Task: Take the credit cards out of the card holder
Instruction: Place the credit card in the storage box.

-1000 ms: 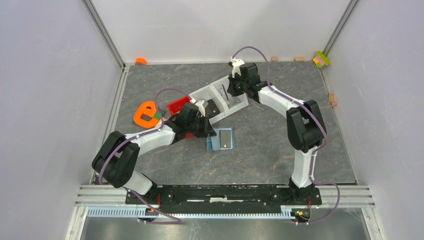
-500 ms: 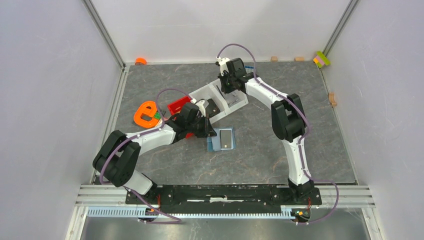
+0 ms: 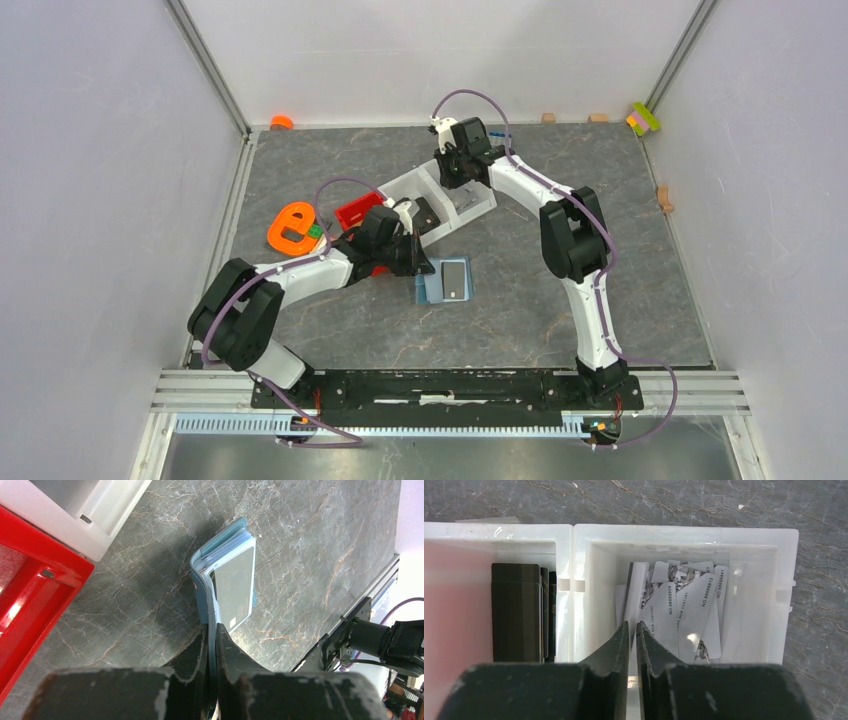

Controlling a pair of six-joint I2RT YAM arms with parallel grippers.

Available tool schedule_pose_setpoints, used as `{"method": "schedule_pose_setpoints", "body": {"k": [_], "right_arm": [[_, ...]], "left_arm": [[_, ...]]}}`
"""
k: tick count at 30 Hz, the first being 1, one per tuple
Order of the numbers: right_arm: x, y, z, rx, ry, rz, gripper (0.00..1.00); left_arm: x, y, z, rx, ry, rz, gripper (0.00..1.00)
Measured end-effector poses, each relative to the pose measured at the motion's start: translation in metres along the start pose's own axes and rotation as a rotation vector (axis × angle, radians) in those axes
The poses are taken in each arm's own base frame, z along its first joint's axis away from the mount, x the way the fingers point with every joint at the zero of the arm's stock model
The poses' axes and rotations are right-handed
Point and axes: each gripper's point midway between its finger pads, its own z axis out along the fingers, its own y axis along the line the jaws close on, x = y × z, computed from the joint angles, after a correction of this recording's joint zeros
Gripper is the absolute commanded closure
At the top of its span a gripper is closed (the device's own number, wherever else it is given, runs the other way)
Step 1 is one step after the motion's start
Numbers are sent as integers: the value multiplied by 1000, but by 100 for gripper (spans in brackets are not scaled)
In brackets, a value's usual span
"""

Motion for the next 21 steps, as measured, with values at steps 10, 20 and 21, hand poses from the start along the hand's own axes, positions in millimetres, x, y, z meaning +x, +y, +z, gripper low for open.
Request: {"method": "schedule_pose_setpoints", "body": {"k": [10,20,21], "right_arm": [[7,-12,-5,75,18,5,64],[-6,-11,-67,166,-46,-13,59],[-9,-6,-78,170,-67,-19,57]], "left_arm": [[-1,-1,0,2,-1,1,98],[-1,-1,0,1,-1,1,98],[-1,-1,0,0,-1,1,98]]}}
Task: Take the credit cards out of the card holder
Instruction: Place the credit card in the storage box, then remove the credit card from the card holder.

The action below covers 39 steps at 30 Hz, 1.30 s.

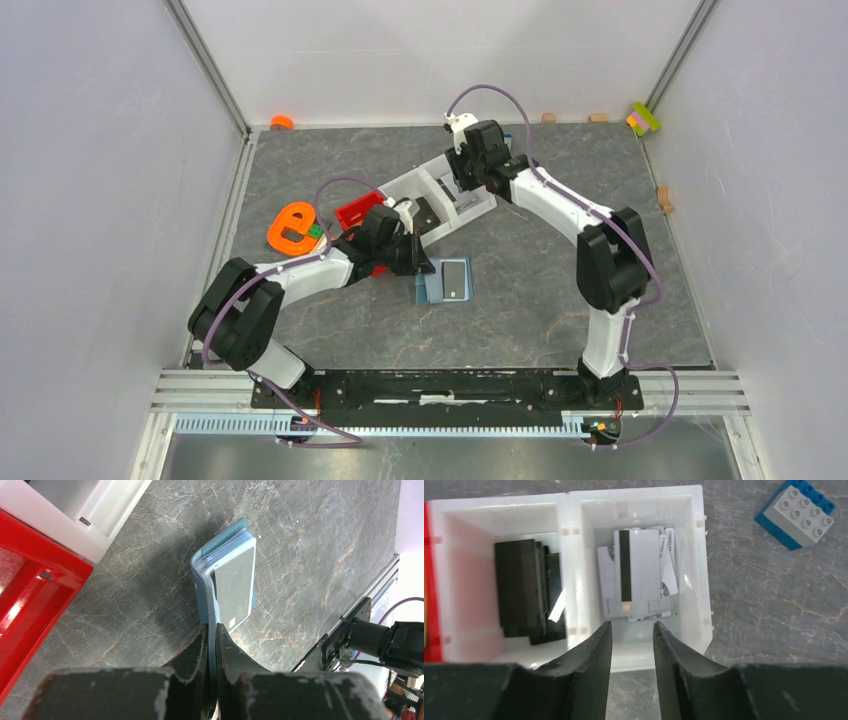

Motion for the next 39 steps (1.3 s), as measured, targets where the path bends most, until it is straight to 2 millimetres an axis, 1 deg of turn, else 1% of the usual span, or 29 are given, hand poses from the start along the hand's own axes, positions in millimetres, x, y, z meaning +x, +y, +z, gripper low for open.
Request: {"method": "schedule_pose_setpoints", "body": {"k": [2,3,4,6,7,9,15,17,19,22,24,28,32,37,39], "right_arm": [[-2,4,-16,7,-32,-3,53],[3,9,-28,5,-48,-4,44],[8,12,-37,3,-61,0,39],[27,20,-58,-5,-74,13,21],[37,25,-67,-13,-79,22,15],[56,31,-80,-28,-93,40,11],[120,45,-106,-87,-119,135,6],[133,48,-114,-109,-130,165,5],[141,51,-122,-131,-159,188,2],[148,52,-137,-154,-229,218,2],[149,53,-144,-168,-266,236,2],[137,56,-153,-199,-341,263,2],[126,58,-161,-231,-399,284,2],[120,59,-168,-269,-446,311,2],[120,58,-169,-285,-459,326,2]], "left_arm": [[0,1,1,-1,2,-1,98],[1,1,1,-3,4,-1,98],[1,2,2,-5,7,-3,98],[2,3,3,-9,11,-5,98],[3,4,3,-10,13,-6,98],[3,4,4,-11,14,-6,98],[2,2,5,-1,13,-4,98],[0,-3,5,29,2,4,98],[-1,-8,5,62,-9,12,98],[0,-13,4,118,-23,2,98],[0,-16,0,162,-32,-14,98],[-3,-27,-10,247,-74,-25,98],[-13,-47,-28,347,-146,-5,98],[-24,-72,-52,465,-235,42,98],[-26,-78,-58,494,-258,54,98]]}}
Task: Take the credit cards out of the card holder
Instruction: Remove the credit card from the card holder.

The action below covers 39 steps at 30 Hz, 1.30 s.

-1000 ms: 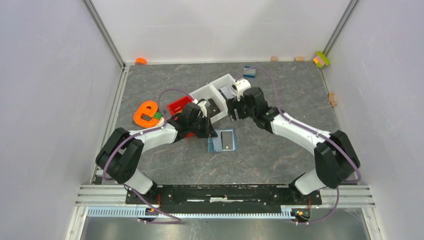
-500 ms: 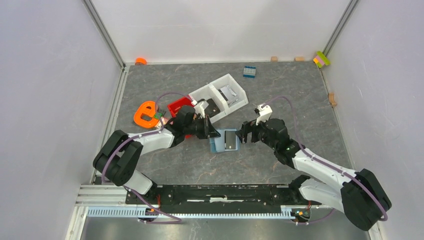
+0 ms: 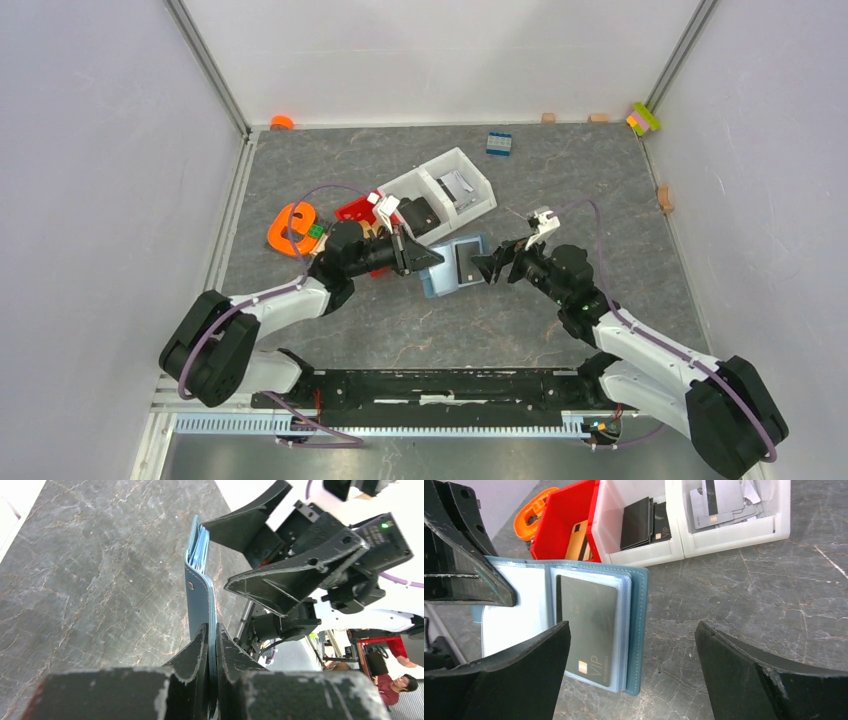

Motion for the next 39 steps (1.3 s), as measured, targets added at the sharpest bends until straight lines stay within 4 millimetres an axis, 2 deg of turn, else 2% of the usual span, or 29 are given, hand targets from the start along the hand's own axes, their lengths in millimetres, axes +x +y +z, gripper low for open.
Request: {"method": "schedule_pose_setpoints", "body": {"k": [7,10,14,17,23,25,28,31,33,35,39], "right_arm": [[5,0,-8,-102,-43,114,2],[3,14,-8,-203,-48,151,5],[0,37,-9,-343,-52,183,16],[-1,47,-13,-403,-56,190,29],[-13,58,-19,-462,-93,175,69],[-16,60,-20,-468,-104,171,80],[-16,61,-21,-474,-103,171,88],[-14,61,-21,-474,-93,174,92],[-11,58,-20,-459,-82,182,96],[-6,54,-17,-434,-67,184,99],[7,39,-9,-352,-13,195,98]], "left_arm": [[-8,-19,-9,70,-61,45,98],[-10,-26,-14,94,-85,62,97],[-15,-36,-18,121,-110,88,97],[-19,-41,-19,141,-125,97,97],[-19,-46,-20,167,-125,102,97],[-19,-46,-20,166,-124,98,96],[-18,-43,-19,154,-119,89,89],[-17,-33,-18,103,-118,70,68],[-19,-18,-16,9,-121,55,56],[-21,-2,-13,-103,-122,45,51],[-28,21,-12,-288,-112,55,45]]}}
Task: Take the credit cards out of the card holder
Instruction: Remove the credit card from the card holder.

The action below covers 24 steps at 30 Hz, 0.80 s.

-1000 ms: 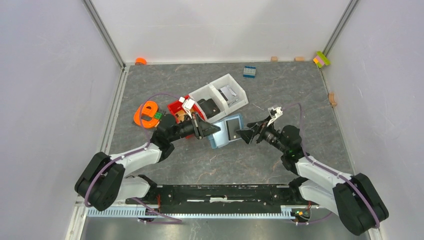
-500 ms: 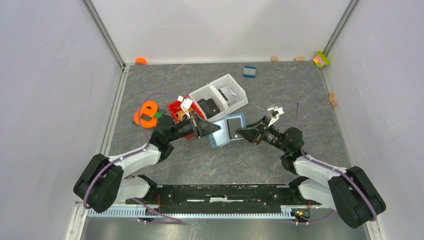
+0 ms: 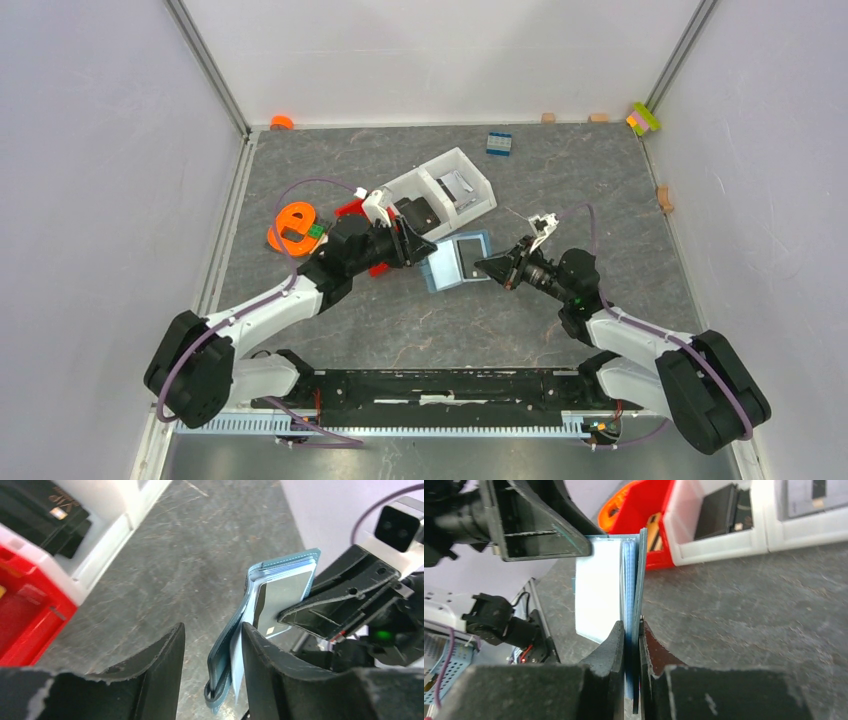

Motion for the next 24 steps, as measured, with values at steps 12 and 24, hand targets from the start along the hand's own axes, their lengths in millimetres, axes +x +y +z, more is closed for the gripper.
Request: {"method": "schedule_pose_setpoints", "body": {"k": [12,24], "right_arm": [[25,-45,-3,219,97,43,92],[26,-41,-2,200,108,51,92]], "left_arm": [[20,14,-9,-159,56,105,44],[42,-27,9,84,165,141,68]]}}
